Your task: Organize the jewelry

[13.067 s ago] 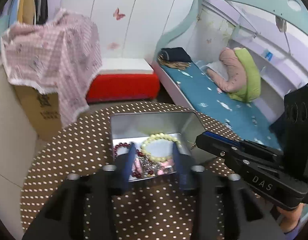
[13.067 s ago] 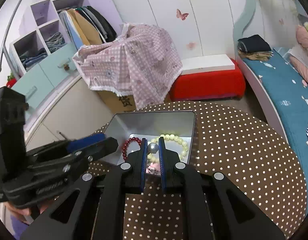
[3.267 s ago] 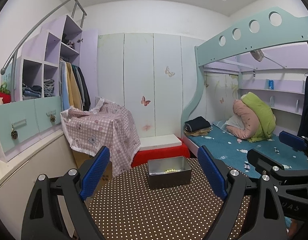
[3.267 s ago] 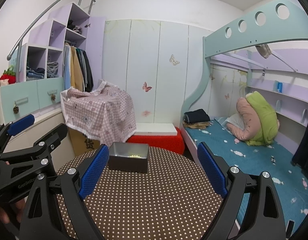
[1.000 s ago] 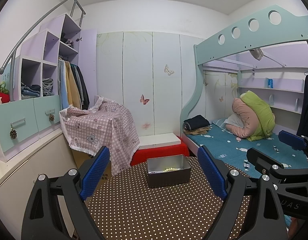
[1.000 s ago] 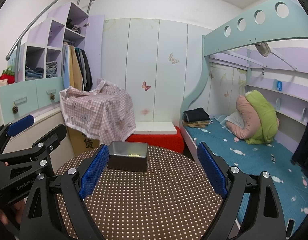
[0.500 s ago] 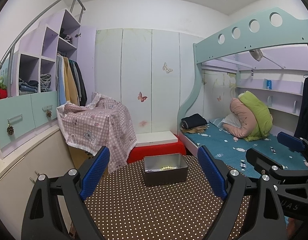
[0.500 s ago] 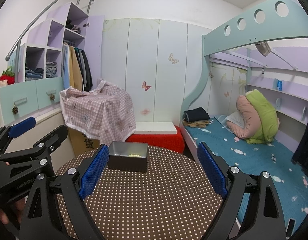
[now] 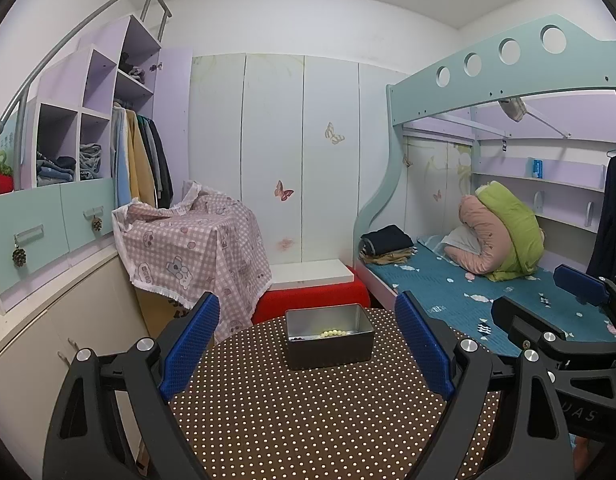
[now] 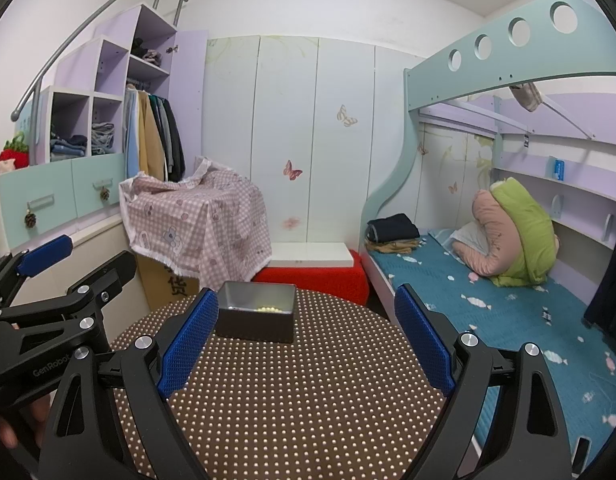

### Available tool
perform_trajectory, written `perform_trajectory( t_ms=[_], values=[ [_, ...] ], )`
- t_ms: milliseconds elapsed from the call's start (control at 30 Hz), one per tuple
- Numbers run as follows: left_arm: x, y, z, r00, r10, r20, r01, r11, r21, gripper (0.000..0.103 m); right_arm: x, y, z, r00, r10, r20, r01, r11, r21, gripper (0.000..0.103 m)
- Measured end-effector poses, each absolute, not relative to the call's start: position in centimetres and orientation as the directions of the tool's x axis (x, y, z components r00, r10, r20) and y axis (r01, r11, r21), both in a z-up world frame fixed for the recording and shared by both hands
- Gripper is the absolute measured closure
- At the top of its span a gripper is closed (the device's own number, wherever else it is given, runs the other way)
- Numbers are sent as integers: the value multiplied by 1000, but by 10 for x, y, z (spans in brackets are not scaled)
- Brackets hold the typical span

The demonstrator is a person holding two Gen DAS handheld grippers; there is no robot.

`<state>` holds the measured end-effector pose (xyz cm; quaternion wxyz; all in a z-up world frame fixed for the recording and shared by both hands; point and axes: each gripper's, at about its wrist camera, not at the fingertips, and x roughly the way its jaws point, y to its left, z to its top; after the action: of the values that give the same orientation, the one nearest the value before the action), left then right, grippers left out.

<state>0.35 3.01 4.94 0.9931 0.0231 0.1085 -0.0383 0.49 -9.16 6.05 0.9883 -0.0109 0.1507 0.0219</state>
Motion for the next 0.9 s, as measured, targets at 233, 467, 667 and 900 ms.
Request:
perform_trajectory(
  t_ms=[233,467,667,900],
  values=[
    [3,29,47,973,-70,-219,81,996,38,16,5,-92,61,953,40,-299,-47,999,-15,16],
    [3,29,48,973,-67,-223,77,996,38,16,5,-92,61,953,39,-300,-46,999,-15,16],
    [1,27,43,973,-54,-223,64,997,34,14,5,-91,60,953,39,-300,-45,999,-16,16],
    [-5,22,36,979,-4,-205,9,1000,25,8,4,-92,59,953,38,-299,-45,999,-14,16]
  ],
)
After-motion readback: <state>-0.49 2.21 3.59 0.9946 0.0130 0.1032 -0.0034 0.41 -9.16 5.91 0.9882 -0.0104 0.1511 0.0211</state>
